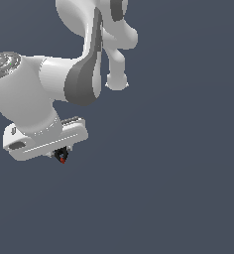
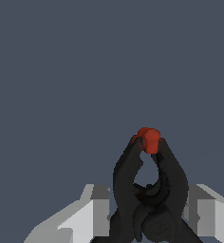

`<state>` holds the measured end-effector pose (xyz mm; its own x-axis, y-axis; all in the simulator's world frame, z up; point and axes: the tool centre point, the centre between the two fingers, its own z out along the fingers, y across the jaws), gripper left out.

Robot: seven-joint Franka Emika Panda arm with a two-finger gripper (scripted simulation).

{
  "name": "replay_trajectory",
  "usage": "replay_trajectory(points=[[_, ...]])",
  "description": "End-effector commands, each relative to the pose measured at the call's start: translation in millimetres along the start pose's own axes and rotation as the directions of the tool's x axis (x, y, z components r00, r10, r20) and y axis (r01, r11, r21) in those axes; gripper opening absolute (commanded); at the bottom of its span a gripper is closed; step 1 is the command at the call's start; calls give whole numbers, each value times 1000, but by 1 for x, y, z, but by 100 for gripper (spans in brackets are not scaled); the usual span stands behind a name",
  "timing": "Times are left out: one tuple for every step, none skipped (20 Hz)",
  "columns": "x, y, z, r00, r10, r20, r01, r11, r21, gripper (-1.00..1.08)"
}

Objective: Pick up the object and move it to a goal position.

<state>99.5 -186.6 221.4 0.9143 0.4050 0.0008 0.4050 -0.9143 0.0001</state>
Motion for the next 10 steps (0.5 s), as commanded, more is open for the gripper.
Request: replay_trajectory(points=[[-1,10,-9,1000,-1,0,1,1000,1,-100],[-1,14,-11,1000,-1,0,1,1000,1,-100],[-1,17,-14,1000,-1,0,1,1000,1,-100],[-1,19,-16,1000,-1,0,1,1000,1,-100],[-1,22,-17,1000,-1,1,1,1000,0,-100],[-1,24,-19,1000,-1,1,1,1000,0,-100],[-1,26,-20,1000,-1,1,1,1000,0,-100],[-1,27,-22,1000,-1,1,1,1000,0,-100],[-1,29,-23,1000,-1,1,1,1000,0,-100],[-1,30,-23,1000,-1,1,1,1000,0,-100]])
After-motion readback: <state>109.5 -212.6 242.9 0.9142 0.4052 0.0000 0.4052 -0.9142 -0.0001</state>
